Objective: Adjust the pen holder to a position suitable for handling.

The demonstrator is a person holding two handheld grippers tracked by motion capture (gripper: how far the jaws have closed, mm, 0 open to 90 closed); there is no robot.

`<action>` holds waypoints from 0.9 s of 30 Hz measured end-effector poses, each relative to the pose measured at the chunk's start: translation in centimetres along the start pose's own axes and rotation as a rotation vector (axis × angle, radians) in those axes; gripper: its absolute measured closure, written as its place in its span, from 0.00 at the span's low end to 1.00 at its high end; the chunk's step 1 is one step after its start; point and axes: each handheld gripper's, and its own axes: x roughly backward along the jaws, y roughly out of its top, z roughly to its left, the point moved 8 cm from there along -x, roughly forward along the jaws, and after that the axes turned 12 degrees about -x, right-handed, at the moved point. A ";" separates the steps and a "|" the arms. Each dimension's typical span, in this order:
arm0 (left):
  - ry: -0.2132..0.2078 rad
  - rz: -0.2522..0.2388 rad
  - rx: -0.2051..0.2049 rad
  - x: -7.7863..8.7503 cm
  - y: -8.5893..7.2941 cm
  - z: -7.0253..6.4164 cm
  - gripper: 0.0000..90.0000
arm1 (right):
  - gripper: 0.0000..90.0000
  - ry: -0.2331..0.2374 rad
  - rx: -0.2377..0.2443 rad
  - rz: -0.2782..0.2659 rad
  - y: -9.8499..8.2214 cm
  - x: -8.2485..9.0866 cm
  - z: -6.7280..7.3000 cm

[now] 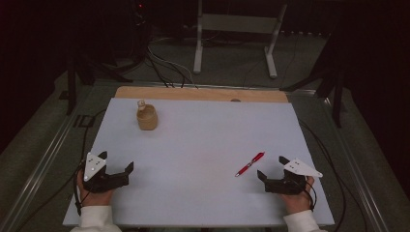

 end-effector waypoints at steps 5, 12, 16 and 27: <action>0.005 0.008 -0.005 0.0 0.1 -0.1 0.00 | 0.00 0.000 -0.004 -0.001 0.0 0.0 -0.1; 0.017 0.010 0.036 -0.4 1.2 0.6 0.00 | 0.00 -0.007 -0.004 0.002 0.0 -0.3 0.0; 0.017 0.021 0.010 -1.1 2.6 0.9 0.00 | 0.00 -0.029 -0.003 -0.007 0.3 -0.5 -0.4; 0.019 0.001 -0.007 -2.9 6.1 2.4 0.00 | 0.00 -0.034 -0.008 -0.011 0.5 -0.6 -0.7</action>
